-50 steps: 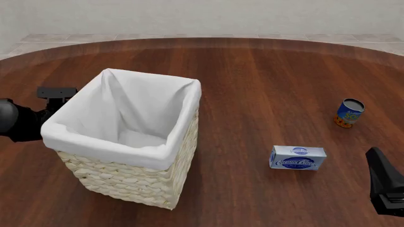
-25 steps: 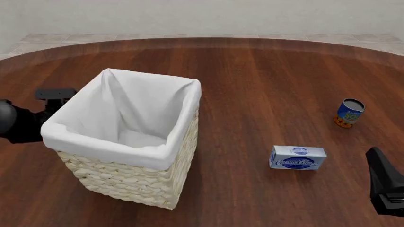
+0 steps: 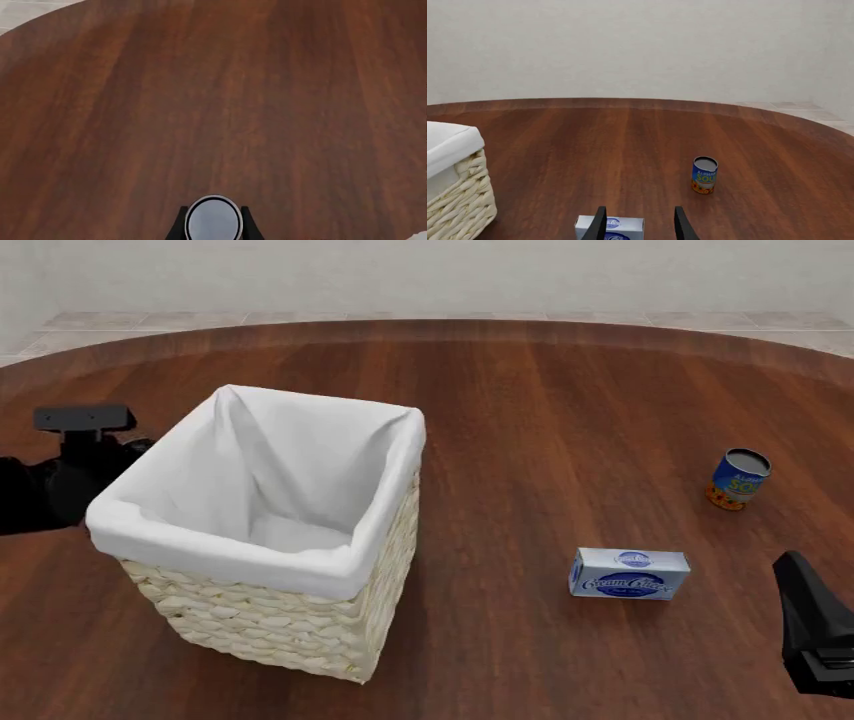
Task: Pick up the tomato sauce, and put it in the basket.
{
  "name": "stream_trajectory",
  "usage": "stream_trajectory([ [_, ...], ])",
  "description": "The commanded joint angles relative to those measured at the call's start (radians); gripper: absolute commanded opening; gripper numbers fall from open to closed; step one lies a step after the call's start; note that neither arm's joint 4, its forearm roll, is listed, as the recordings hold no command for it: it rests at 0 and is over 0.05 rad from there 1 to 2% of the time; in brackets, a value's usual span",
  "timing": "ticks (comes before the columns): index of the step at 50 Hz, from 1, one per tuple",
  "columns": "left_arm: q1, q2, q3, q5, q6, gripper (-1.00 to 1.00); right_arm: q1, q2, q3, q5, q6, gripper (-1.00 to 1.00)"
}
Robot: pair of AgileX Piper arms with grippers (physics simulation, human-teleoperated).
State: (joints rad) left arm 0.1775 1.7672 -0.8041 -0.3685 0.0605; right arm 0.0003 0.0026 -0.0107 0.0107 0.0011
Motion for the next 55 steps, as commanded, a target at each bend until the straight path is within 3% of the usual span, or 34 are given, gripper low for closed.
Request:
stream_trajectory([
  [1, 0.021, -0.076, 0.017, 0.022, 0.03, -1.0, 0.0, 0.0, 0.0, 0.0, 0.0, 1.0],
  [32, 0.045, -0.286, 0.069, 0.1, 0.026, -1.0, 0.0, 0.0, 0.0, 0.0, 0.0, 1.0],
  [55, 0.004, -0.507, 0.058, 0.242, -0.004, -1.0, 0.0, 0.0, 0.0, 0.0, 0.0, 1.0],
])
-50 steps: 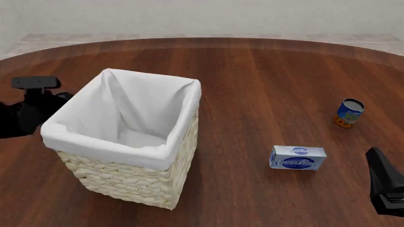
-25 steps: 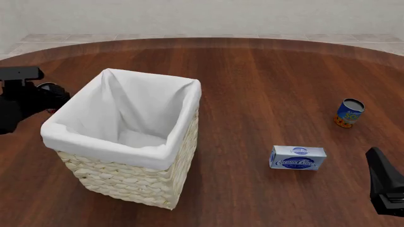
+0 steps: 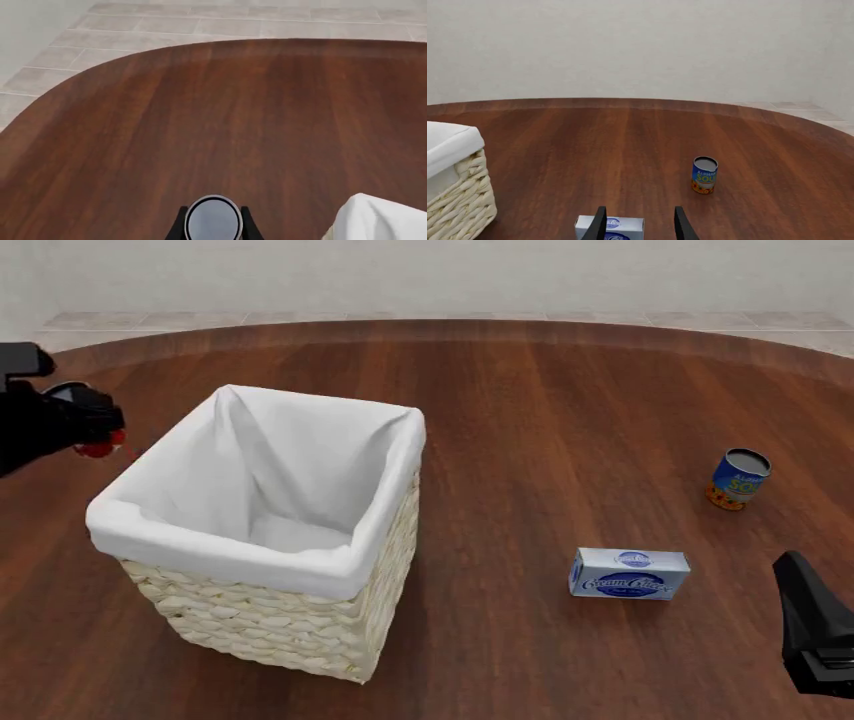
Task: Pick up the tomato sauce, and put it in the basket.
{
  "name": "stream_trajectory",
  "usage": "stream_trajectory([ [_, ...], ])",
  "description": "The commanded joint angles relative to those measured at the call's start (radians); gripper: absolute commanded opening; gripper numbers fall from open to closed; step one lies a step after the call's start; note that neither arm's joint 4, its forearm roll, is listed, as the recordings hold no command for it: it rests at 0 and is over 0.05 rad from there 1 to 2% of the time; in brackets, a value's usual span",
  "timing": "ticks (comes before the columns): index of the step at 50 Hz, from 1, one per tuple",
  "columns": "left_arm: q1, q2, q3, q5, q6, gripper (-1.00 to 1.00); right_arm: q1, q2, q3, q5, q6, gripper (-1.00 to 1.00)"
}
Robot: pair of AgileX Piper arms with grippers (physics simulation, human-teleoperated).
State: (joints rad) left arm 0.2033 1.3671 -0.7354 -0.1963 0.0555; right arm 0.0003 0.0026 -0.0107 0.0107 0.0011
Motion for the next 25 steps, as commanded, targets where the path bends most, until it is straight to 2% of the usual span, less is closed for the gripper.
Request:
stream_trajectory([
  [1, -0.025, -0.12, -0.012, 0.079, -0.003, -1.0, 0.0, 0.0, 0.0, 0.0, 0.0, 1.0],
  [11, -0.048, -0.212, -0.011, 0.137, -0.022, -1.0, 0.0, 0.0, 0.0, 0.0, 0.0, 1.0],
  [25, -0.088, -0.368, -0.069, 0.295, -0.055, -1.0, 0.0, 0.0, 0.0, 0.0, 0.0, 1.0],
])
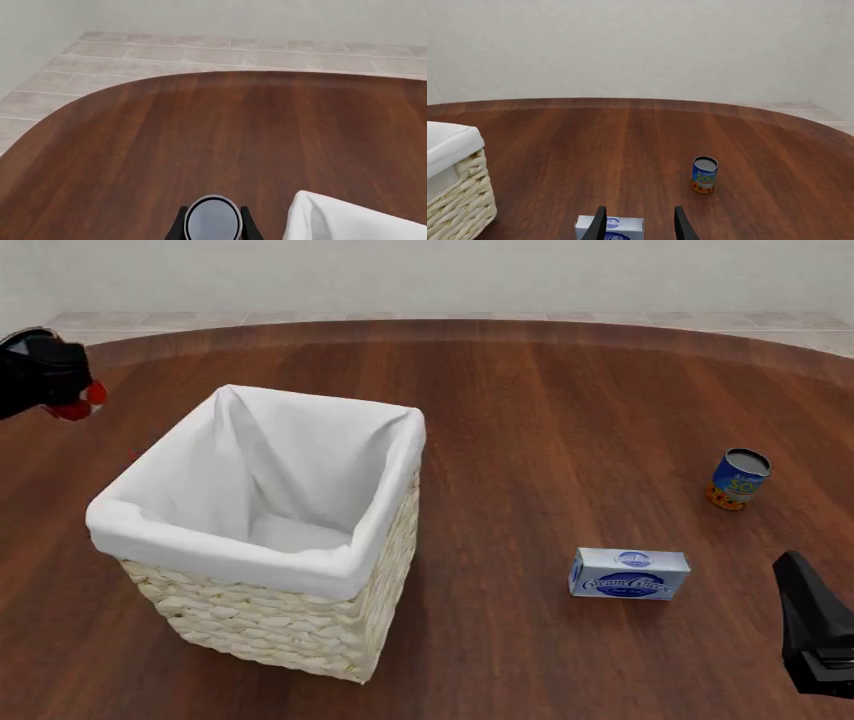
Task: Pick up the tomato sauce, and put it in the basket.
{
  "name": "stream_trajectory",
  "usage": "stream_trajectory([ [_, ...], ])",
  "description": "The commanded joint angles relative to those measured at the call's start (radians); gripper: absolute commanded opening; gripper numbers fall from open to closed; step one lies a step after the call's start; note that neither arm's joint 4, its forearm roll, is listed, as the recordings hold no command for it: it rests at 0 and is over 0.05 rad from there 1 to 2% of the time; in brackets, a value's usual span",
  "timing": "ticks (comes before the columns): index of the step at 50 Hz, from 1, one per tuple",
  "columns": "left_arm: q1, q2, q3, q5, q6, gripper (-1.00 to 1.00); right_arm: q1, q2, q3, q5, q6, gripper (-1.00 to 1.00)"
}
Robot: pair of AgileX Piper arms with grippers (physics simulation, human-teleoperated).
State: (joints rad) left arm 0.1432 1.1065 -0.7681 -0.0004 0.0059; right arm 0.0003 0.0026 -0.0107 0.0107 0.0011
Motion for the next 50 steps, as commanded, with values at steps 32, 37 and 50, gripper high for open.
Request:
stream_trajectory([
  [32, -0.241, -0.204, -0.31, 0.41, -0.051, -1.0, 0.0, 0.0, 0.0, 0.0, 0.0, 1.0],
  [37, -0.254, -0.208, -0.326, 0.431, -0.045, -1.0, 0.0, 0.0, 0.0, 0.0, 0.0, 1.0],
  [50, -0.328, -0.224, -0.366, 0.518, -0.069, -1.0, 0.0, 0.0, 0.0, 0.0, 0.0, 1.0],
])
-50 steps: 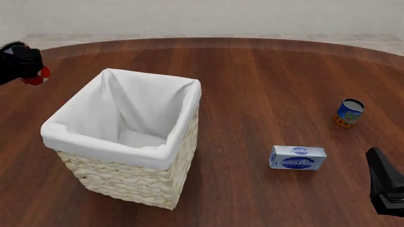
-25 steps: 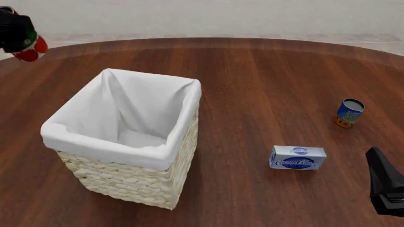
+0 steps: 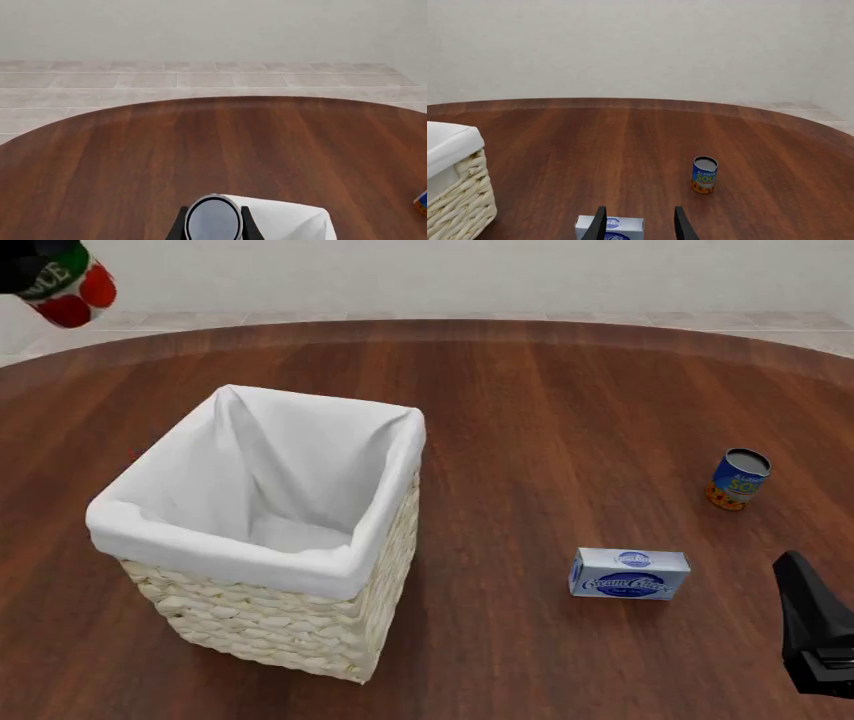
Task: Pick up the tomato sauce, and put it in the basket.
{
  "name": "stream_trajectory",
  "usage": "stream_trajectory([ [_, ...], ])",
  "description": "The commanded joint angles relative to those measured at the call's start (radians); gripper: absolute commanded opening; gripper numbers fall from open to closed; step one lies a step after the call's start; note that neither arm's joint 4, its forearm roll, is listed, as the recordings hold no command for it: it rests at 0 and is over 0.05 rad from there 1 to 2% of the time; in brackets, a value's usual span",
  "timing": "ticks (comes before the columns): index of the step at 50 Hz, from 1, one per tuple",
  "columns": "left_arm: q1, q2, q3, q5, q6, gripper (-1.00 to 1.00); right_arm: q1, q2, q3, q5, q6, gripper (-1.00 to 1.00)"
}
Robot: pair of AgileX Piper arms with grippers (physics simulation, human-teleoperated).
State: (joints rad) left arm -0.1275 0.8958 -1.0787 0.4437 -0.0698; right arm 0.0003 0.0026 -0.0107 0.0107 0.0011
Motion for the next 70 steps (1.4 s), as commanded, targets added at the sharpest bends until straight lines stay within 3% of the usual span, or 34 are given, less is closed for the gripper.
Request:
stream_trajectory([
  [1, -0.058, -0.014, -0.056, 0.074, 0.007, -1.0, 0.0, 0.0, 0.0, 0.0, 0.0, 1.0],
  [13, -0.122, -0.004, -0.161, 0.179, -0.006, -1.0, 0.0, 0.0, 0.0, 0.0, 0.0, 1.0],
  [20, -0.172, 0.005, -0.231, 0.248, -0.051, -1.0, 0.0, 0.0, 0.0, 0.0, 0.0, 1.0],
  [31, -0.194, 0.007, -0.241, 0.276, -0.09, -1.0, 0.0, 0.0, 0.0, 0.0, 0.0, 1.0],
  [48, -0.181, 0.081, -0.16, 0.124, -0.04, -1.0, 0.0, 0.0, 0.0, 0.0, 0.0, 1.0],
  [70, -0.2, 0.17, -0.089, -0.017, -0.04, -1.0, 0.0, 0.0, 0.0, 0.0, 0.0, 1.0],
])
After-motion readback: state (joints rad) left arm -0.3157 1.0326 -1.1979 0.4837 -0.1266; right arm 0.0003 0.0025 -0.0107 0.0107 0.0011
